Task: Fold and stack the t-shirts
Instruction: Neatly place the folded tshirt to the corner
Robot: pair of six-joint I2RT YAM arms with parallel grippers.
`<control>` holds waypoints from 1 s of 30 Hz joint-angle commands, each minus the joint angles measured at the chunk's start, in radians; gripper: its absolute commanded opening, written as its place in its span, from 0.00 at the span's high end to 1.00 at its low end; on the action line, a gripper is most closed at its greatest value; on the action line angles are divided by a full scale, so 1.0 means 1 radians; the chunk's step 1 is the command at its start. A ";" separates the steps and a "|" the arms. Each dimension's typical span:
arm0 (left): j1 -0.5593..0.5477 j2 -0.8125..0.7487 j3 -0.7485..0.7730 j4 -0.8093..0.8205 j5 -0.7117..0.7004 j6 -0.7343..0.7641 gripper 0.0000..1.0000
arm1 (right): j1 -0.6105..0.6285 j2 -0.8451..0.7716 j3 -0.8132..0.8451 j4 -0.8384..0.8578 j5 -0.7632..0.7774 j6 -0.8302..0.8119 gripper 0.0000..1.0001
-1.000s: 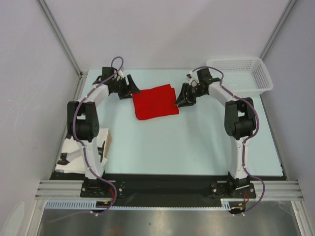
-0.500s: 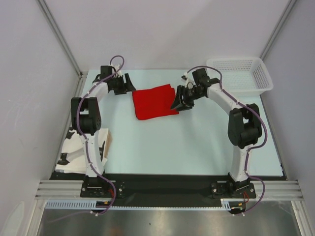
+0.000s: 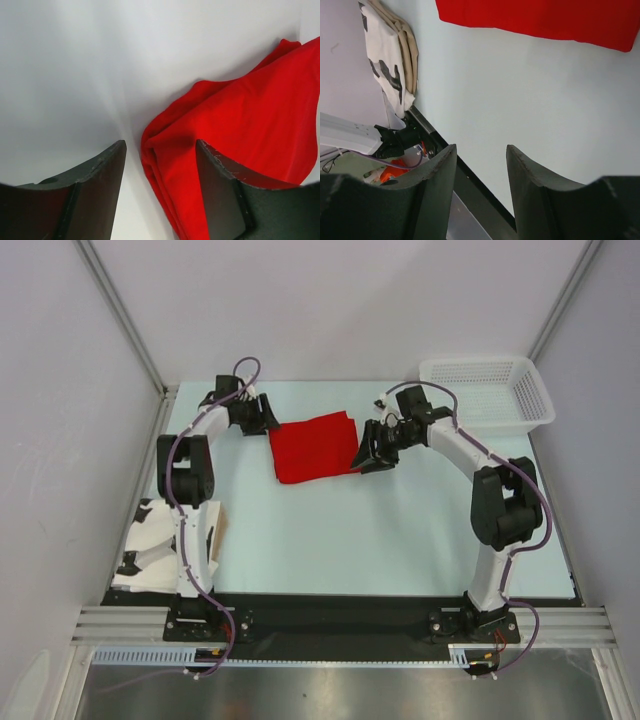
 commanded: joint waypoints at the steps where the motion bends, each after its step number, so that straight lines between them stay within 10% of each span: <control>1: -0.022 -0.007 -0.039 -0.041 -0.014 -0.002 0.36 | 0.000 -0.078 -0.021 0.043 -0.005 0.014 0.50; 18: -0.035 0.045 0.006 -0.141 -0.015 0.013 0.40 | 0.000 -0.102 -0.084 0.115 -0.025 0.052 0.51; 26: -0.033 0.126 0.137 -0.210 0.003 -0.013 0.98 | 0.002 -0.099 -0.086 0.110 -0.031 0.045 0.51; 30: -0.033 0.083 0.109 -0.178 0.008 -0.045 1.00 | 0.020 -0.096 -0.090 0.095 -0.016 0.038 0.51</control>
